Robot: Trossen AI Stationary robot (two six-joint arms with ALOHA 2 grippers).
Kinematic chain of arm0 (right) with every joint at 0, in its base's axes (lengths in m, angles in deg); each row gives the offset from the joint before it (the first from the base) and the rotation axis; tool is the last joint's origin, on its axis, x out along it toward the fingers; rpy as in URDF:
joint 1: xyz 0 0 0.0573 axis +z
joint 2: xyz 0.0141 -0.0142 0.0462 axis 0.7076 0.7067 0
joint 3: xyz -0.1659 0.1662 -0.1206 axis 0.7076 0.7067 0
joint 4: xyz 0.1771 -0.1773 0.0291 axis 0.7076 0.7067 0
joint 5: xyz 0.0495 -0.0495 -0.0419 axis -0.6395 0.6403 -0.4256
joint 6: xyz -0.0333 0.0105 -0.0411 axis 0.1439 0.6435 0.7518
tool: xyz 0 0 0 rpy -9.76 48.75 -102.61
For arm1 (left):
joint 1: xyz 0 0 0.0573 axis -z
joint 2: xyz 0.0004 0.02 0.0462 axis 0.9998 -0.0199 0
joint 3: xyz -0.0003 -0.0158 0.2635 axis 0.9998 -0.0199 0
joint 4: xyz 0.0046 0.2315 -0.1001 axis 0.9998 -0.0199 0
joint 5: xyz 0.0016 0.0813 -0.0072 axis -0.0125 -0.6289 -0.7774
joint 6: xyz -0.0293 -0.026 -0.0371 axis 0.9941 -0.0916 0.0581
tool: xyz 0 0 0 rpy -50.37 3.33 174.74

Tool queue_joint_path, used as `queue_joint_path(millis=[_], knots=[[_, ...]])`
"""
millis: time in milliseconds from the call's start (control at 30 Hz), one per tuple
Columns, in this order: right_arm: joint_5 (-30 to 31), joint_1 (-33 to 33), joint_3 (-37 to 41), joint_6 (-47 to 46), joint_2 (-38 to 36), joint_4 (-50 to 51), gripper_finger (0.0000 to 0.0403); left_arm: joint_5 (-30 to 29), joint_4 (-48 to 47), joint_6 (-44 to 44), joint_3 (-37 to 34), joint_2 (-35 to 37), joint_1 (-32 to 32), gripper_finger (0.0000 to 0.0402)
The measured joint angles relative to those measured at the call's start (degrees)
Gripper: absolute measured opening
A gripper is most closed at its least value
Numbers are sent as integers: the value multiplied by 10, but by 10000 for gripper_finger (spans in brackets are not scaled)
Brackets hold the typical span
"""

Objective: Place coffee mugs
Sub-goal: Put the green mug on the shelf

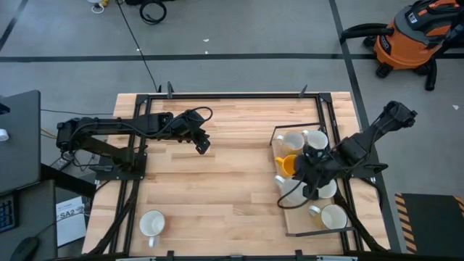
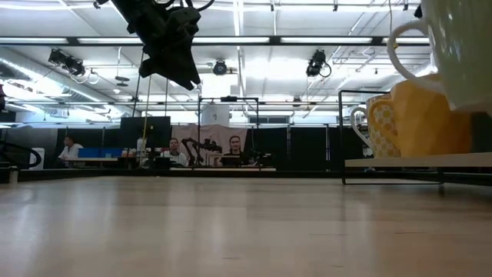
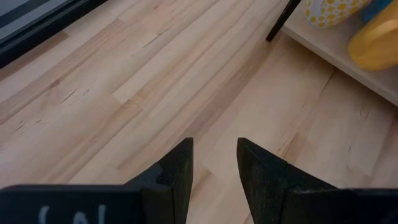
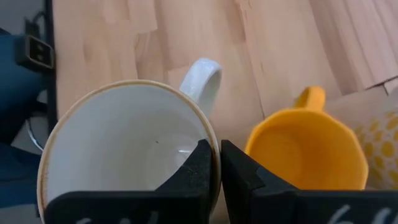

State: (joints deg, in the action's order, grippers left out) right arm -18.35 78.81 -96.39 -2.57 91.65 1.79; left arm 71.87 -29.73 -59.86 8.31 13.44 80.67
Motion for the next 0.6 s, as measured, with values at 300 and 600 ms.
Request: queue_joint_path(millis=[300, 600], knots=[[-5, 3, 66, 5, 1, -22, 26, 0, 0, 0, 0, 0, 0, 130], [-21, 3, 68, 47, 1, -24, 31, 0, 0, 0, 0, 0, 0, 130]])
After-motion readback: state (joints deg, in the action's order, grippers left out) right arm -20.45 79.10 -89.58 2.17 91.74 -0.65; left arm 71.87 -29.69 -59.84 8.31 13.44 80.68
